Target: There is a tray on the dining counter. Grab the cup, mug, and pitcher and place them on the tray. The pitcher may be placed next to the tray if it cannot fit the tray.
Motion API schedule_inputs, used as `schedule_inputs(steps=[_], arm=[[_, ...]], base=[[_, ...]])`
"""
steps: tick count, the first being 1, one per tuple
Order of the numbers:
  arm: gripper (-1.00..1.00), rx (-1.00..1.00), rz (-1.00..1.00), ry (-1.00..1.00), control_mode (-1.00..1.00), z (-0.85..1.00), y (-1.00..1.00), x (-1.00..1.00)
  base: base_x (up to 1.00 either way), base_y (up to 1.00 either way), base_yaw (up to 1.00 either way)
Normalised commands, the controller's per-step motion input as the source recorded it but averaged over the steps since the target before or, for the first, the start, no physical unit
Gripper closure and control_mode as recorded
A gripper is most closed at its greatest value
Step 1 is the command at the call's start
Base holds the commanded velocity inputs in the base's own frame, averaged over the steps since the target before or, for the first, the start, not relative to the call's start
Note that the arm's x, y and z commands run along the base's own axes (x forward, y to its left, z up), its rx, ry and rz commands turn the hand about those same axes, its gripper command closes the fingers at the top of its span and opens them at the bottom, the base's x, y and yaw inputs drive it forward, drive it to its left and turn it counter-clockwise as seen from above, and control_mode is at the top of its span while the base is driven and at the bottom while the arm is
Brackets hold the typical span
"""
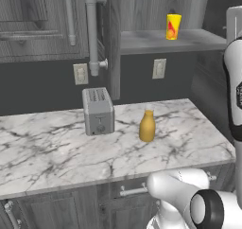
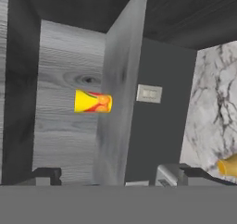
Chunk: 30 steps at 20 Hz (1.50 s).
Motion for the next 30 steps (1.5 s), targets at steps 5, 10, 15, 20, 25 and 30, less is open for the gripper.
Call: schedule_inputs(steps=[5,10,15,20,25,30], arm=[[-1.0,0.03,0.01,0.0,-1.0,0.0,0.0,0.38],[-1.0,0.0,0.01,0.0,-1.0,0.0,0.0,0.58],[-1.0,0.0,0.06,0.0,-1.0,0.0,0.0,0.5],[-1.0,0.01,0.1,0.0,-1.0,0.0,0.0,0.58],[-1.0,0.02,0.11,0.0,-1.0,0.0,0.0,0.52],[-1.0,0.0,0.05,0.02,-1.0,0.0,0.0,0.45]], base=[[0.0,0.0,0.0],[0.0,0.0,0.0],[0.0,0.0,0.0],[0.0,0.0,0.0],[0.0,0.0,0.0],[0.0,0.0,0.0]])
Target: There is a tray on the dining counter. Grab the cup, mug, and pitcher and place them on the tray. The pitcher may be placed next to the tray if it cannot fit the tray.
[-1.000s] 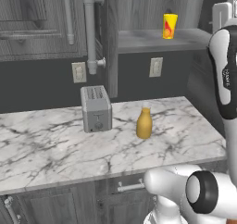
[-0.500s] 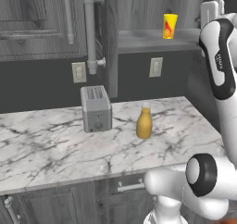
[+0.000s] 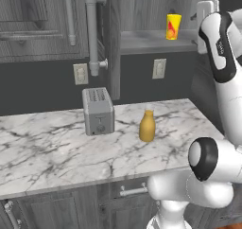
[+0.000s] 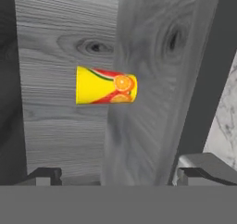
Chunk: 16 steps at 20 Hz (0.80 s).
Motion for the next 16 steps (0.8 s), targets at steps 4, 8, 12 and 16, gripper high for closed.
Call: schedule_inputs(steps=[4,8,12,16], arm=[[-1.0,0.0,0.0,0.01,-1.0,0.0,-0.12,0.3],[-1.0,0.0,0.0,0.0,-1.0,0.05,-0.18,0.31],[-1.0,0.0,0.0,0.0,-1.0,0.01,-0.08,0.29],[-1.0,0.0,0.0,0.0,-1.0,0.0,0.0,0.29]], base=[[0.0,0.0,0.0],[0.0,0.0,0.0],[0.0,0.0,0.0],[0.0,0.0,0.0]])
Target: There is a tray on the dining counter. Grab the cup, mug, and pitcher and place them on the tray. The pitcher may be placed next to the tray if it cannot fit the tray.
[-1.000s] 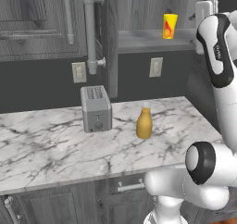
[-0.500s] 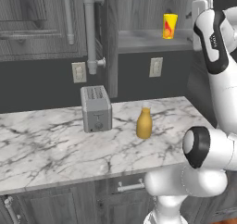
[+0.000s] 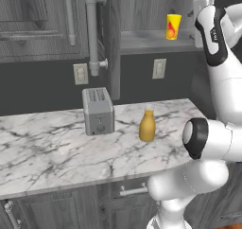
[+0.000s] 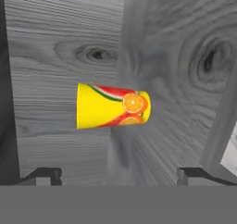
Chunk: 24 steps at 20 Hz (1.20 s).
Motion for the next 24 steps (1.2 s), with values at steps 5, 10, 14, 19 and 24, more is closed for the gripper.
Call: schedule_inputs(steps=[5,10,14,19,24], arm=[[-1.0,0.0,0.0,0.0,-1.0,0.0,0.0,0.29],[-1.0,0.0,0.0,0.0,-1.0,0.0,0.0,0.29],[-1.0,0.0,0.0,0.0,-1.0,0.0,0.0,0.26],[-1.0,0.0,0.0,0.02,-1.0,0.01,0.0,0.21],[-1.0,0.0,0.0,0.01,-1.0,0.09,0.0,0.25]], base=[[0.0,0.0,0.0],[0.0,0.0,0.0],[0.0,0.0,0.0],[0.0,0.0,0.0],[0.0,0.0,0.0]])
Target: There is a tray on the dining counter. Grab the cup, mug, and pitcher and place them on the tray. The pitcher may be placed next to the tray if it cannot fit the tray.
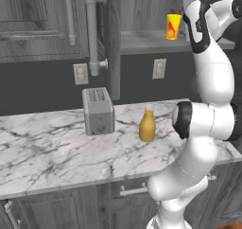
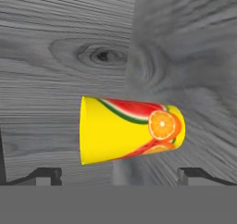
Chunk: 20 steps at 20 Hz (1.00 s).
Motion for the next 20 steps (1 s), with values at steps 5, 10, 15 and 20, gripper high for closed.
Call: schedule_inputs(steps=[5,10,15,20], arm=[[-1.0,0.0,0.0,0.02,-1.0,0.04,-0.05,0.23],[-1.0,0.0,0.0,0.06,-1.0,0.01,-0.02,0.13],[-1.0,0.0,0.0,0.09,-1.0,0.0,0.0,0.12],[-1.0,0.0,0.0,0.08,-1.0,0.0,0.0,0.13]], base=[[0.0,0.0,0.0],[0.0,0.0,0.0],[0.0,0.0,0.0],[0.0,0.0,0.0]])
